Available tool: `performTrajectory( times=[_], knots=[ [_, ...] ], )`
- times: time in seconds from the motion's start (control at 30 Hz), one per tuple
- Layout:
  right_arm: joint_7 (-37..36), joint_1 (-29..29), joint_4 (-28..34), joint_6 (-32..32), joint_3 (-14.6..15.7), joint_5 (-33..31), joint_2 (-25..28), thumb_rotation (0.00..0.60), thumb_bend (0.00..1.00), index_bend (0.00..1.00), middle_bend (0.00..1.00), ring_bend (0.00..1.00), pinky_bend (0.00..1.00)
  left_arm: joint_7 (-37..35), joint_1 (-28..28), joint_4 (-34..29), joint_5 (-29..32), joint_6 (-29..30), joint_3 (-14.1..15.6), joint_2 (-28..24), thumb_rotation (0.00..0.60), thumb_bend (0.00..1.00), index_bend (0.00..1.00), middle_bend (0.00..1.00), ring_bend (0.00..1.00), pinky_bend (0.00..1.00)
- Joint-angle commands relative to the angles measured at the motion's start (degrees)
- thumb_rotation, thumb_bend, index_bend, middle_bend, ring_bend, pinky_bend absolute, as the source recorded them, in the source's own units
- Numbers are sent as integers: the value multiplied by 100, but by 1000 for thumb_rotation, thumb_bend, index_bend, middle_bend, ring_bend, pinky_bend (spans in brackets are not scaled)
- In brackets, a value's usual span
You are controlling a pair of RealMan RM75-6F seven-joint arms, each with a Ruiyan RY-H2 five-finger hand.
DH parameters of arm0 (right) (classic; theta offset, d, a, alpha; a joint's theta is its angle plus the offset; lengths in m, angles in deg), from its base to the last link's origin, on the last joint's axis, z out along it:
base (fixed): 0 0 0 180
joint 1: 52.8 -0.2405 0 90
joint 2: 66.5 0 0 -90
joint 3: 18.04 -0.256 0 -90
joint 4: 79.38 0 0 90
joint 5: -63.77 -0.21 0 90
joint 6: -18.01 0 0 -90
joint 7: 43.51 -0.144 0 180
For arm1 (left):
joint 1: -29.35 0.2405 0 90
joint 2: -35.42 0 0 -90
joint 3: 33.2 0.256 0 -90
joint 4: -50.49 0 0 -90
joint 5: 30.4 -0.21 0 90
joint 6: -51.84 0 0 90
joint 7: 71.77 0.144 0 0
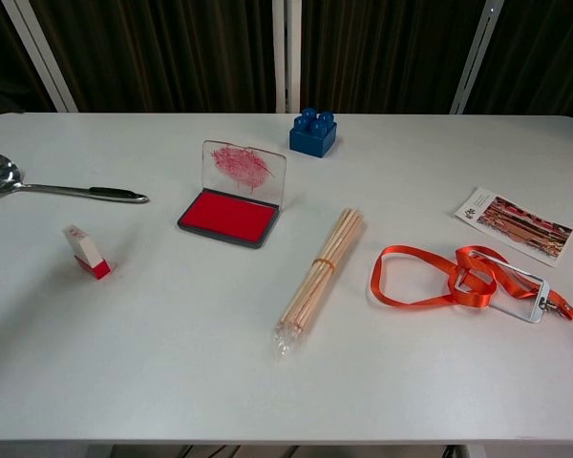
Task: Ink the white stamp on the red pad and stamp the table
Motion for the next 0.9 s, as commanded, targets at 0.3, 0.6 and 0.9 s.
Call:
performTrajectory(
  times=[0.3, 0.6, 0.9],
  knots=[
    [-48, 3, -59, -58, 33, -17, -9, 600, 230, 0, 0, 0, 0, 586, -850, 406, -120, -1133, 83, 957, 600, 147, 182, 257, 828, 941],
    [-190, -3, -178, -118, 36, -63, -6, 600, 230, 0, 0, 0, 0, 940, -995, 779, 109, -1428, 132, 1211, 600, 169, 243, 316, 847, 950],
    [-177, -36, -200, -172, 36, -65, -33, 600, 230, 0, 0, 0, 0, 1100, -953, 919, 237, -1382, 241, 1184, 600, 192, 344, 367, 856, 953]
  ],
)
